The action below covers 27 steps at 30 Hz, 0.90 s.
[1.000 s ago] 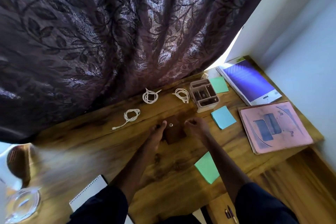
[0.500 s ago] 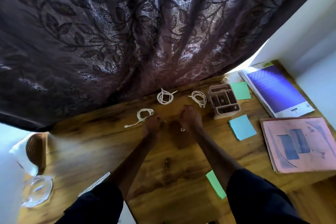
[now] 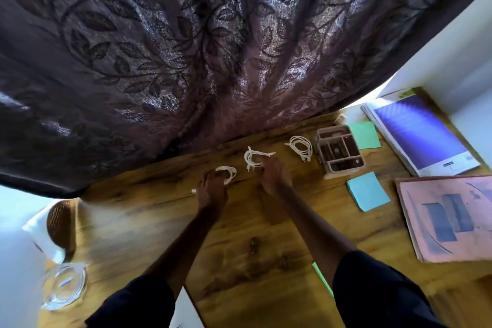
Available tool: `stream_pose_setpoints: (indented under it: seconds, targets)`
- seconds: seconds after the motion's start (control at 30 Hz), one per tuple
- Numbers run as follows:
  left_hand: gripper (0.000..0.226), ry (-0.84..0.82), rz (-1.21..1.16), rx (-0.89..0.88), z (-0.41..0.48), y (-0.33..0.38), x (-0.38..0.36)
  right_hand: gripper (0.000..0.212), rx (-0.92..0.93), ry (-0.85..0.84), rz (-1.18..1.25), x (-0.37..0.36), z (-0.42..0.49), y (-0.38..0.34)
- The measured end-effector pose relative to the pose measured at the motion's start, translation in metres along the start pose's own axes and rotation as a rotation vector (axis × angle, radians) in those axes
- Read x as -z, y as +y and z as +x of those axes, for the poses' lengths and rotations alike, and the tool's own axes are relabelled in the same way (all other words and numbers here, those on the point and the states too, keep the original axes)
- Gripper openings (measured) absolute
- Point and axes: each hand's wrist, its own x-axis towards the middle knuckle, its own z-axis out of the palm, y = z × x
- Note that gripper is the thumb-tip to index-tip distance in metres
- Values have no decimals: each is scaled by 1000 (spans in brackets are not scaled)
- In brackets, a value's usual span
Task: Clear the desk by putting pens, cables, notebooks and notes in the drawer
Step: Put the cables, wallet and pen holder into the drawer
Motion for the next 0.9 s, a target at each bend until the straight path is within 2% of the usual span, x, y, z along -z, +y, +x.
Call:
stream_pose_setpoints:
  seconds: [0.07,0.17,0.27,0.47,0.6,0.7,0.8,0.9]
  targets:
    - [41,-72,-64,80,-2,6,4,32,-83,19,-22,4,-7,9]
    - [24,-59,-128,91,-10,23,10,25,-154,199,177,24,-38,18]
    - [24,-110,-318,145,-25,55,27,25,-193,324,308,37,-76,20]
    - [18,-223,-585,211,-57,112,34,19,-321,372,507,46,-147,29]
    - [36,-366,-742,241,-77,147,31,9,-329,313,588,58,-191,34]
    - [36,-436,-745,176,-99,171,30,24,-402,350,718,64,-231,38]
    - [30,-473,-766,127,-127,198,33,35,-499,432,687,71,-265,49]
    - [24,-558,-810,38,-157,220,32,29,-561,483,681,85,-299,62]
